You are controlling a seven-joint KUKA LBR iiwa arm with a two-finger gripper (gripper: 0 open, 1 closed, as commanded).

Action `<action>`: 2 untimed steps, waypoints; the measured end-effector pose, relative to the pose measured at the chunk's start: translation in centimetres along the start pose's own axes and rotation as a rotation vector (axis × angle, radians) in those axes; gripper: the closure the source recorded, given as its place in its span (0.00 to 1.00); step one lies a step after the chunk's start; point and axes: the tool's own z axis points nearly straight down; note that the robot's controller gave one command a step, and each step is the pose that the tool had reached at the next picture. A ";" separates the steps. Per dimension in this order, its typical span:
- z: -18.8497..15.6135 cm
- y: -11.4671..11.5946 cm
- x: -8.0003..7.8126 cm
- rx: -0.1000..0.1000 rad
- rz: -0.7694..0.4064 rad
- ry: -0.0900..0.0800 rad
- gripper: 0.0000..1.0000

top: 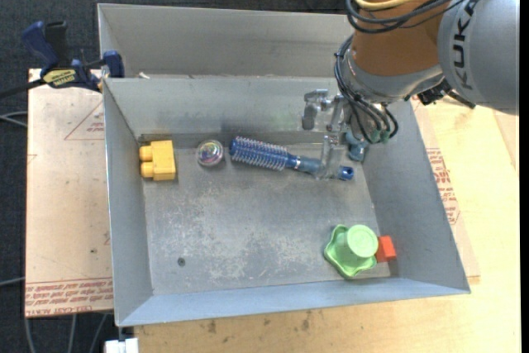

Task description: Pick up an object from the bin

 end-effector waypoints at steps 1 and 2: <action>13.1 -4.8 -0.9 0.001 0.111 0.008 0.00; 13.1 -2.8 2.8 -0.001 -0.075 0.003 0.00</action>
Offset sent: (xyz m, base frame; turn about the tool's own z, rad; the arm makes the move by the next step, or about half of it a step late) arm 0.0107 -0.0473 -0.1255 0.1099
